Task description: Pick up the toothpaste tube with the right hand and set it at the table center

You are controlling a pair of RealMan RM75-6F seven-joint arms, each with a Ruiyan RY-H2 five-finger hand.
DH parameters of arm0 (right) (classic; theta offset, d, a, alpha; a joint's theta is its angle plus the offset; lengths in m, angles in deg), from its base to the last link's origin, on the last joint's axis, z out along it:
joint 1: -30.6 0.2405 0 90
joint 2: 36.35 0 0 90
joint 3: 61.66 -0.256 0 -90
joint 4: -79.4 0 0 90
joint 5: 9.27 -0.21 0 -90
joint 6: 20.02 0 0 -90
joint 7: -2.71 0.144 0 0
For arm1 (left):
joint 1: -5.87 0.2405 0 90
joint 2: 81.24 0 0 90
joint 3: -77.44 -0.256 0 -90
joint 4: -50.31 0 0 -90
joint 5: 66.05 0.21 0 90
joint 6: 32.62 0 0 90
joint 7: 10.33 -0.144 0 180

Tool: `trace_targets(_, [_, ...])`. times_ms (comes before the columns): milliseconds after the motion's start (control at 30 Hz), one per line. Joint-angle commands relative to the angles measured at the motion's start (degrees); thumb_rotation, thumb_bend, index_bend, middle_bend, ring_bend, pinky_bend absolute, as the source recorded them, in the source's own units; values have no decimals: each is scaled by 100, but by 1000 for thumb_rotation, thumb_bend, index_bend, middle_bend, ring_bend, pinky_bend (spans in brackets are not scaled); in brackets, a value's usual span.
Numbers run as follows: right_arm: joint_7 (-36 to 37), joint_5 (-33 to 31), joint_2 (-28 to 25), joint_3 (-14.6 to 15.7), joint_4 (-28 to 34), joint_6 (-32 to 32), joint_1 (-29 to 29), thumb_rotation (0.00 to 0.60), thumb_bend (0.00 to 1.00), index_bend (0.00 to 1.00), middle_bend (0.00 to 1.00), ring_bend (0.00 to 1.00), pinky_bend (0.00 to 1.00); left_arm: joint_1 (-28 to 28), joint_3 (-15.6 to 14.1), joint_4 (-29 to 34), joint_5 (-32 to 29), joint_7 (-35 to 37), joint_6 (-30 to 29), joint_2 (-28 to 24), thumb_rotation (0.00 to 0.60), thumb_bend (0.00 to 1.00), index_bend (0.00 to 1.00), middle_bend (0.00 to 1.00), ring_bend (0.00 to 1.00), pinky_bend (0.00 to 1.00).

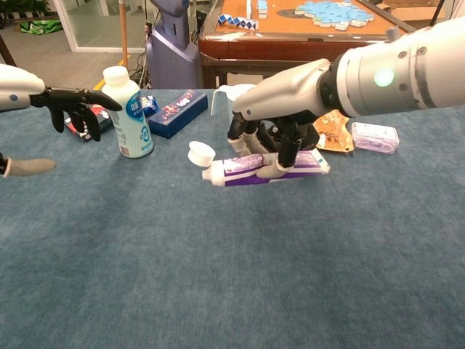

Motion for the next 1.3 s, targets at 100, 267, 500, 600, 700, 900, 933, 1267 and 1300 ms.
trace_targets(100, [72,-225,197,89,-216,-64,273,600,775,735,709,475,151,-181,8,87,-148,-278,195,171,600,355,42,272,263,293])
trace_targets(267, [109,-402,356,173,-374,-98,531,600,780,739,712,477,151,-347,44,137,-315,-684,378,322,600,355,42,361,320,327])
trace_targets(500, [101,-646,529,342,-515,-210,796,600,794,742,715,478,151,-493,37,162,-459,-1014,480,488,600,355,48,559,499,567])
trace_targets(600, [111,-702,583,405,-566,-290,871,600,795,742,716,479,151,-542,13,181,-516,-1087,517,519,600,355,49,577,516,599])
trace_targets(700, [155,-714,607,430,-583,-340,905,600,796,743,716,480,151,-575,-12,200,-542,-1149,531,544,600,355,50,580,520,607])
trace_targets(900, [279,-646,636,473,-604,-405,934,600,799,748,719,485,151,-656,-57,191,-670,-1290,611,628,600,355,51,580,517,607])
trace_targets(933, [304,-631,634,475,-598,-409,933,600,799,750,720,486,151,-666,-60,183,-696,-1306,619,642,600,355,51,579,515,607])
trace_targets(1267, [562,-381,595,491,-590,-483,860,600,827,772,735,502,151,-687,-145,103,-900,-1396,616,656,600,355,53,579,512,607])
trace_targets(1300, [582,-357,587,490,-587,-491,852,600,828,774,736,504,152,-681,-159,105,-908,-1400,608,645,600,355,53,579,511,607])
